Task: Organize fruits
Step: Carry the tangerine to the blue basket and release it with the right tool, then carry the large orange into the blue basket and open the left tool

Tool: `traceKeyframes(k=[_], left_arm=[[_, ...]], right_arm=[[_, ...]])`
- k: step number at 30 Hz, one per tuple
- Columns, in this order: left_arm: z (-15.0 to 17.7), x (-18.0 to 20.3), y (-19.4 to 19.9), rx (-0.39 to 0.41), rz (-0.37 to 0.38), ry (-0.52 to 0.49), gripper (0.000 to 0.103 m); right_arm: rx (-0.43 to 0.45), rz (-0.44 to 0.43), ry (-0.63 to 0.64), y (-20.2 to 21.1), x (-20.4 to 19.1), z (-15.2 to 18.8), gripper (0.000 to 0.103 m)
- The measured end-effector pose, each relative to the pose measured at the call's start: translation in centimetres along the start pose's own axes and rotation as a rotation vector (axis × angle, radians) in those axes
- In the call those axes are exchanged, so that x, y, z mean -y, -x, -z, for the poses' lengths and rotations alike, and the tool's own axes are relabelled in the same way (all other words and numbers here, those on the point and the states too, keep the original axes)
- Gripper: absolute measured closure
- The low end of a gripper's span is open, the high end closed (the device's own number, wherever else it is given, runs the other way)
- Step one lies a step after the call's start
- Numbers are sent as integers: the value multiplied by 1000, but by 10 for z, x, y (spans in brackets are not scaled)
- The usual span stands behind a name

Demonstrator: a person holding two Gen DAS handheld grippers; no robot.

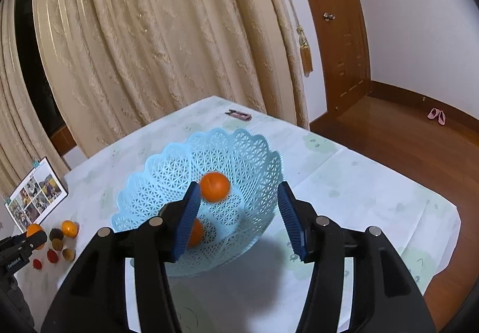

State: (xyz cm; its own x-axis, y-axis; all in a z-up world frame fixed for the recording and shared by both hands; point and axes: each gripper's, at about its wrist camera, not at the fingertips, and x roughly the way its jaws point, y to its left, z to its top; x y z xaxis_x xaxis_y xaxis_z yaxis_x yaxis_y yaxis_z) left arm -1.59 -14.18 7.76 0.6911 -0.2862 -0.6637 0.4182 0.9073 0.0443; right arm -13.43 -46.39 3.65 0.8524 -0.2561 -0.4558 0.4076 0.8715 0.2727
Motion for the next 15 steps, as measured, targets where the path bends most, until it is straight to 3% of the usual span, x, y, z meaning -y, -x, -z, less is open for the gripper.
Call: traceKeyframes(k=[6,15], left_arm=[[-5,18,-4,6,5,-37,66],[-16,53,-13,17,18,-100,66]], right_arm=[[50,10,-47,5,8,1,35],[70,7,-116,1,20,6,26]])
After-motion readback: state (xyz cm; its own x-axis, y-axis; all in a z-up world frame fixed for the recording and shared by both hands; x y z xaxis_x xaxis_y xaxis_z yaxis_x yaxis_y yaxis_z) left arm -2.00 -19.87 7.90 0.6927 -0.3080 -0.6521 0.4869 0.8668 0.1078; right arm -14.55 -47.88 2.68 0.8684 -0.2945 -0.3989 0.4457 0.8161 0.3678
